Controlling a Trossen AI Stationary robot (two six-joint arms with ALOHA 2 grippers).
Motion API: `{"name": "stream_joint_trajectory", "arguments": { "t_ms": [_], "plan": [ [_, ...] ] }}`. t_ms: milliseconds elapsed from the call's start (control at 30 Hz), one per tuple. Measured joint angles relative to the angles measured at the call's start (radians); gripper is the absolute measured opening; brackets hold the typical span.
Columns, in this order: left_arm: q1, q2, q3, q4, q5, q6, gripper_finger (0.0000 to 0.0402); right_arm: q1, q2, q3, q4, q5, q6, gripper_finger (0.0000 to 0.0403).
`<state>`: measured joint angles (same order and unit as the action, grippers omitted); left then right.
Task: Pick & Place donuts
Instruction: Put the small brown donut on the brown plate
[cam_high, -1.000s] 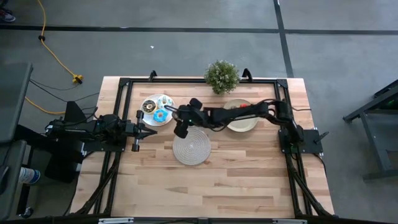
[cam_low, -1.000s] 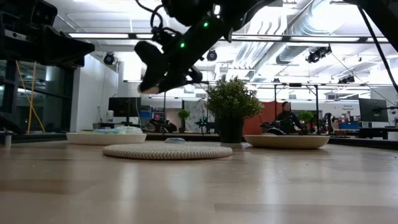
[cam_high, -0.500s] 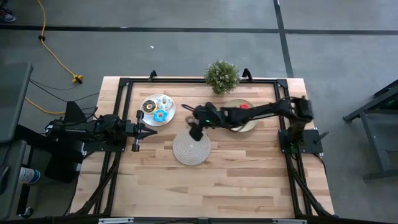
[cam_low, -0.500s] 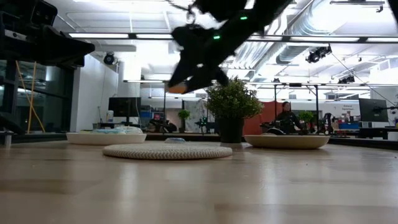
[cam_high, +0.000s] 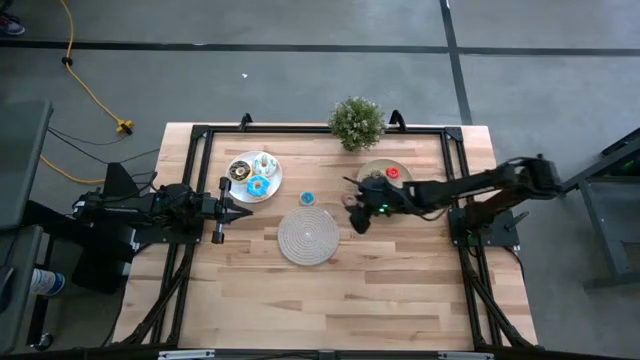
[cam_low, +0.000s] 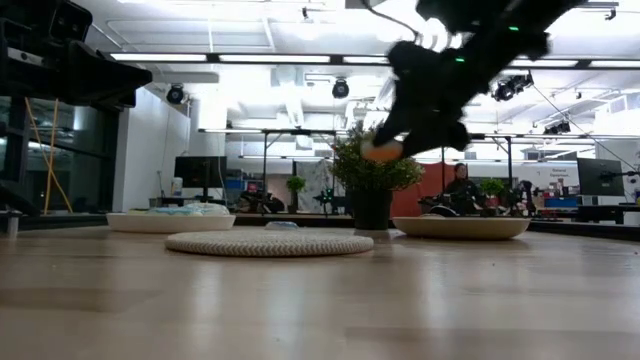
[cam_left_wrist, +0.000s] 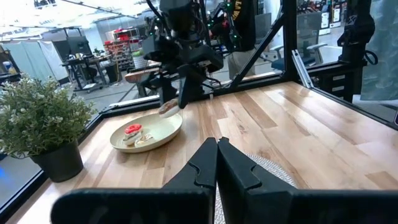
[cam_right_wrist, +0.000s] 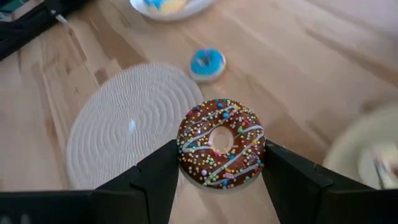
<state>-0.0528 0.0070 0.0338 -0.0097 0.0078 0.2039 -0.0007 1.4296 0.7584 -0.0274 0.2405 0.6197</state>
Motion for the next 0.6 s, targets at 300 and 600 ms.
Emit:
{"name": "stream_joint_trajectory", "arguments": {
  "t_ms": [300,600],
  "plan": [
    [0.000,0.000,0.000,0.000,0.000,0.000,0.0000,-0.005,-0.191,-0.207,-0.018,-0.004,0.061,0.0209],
    [0.000,0.000,0.000,0.000,0.000,0.000,0.0000,-0.091,-0.230,-0.251,-0.166,0.018,0.056,0.0208]
  ]
}}
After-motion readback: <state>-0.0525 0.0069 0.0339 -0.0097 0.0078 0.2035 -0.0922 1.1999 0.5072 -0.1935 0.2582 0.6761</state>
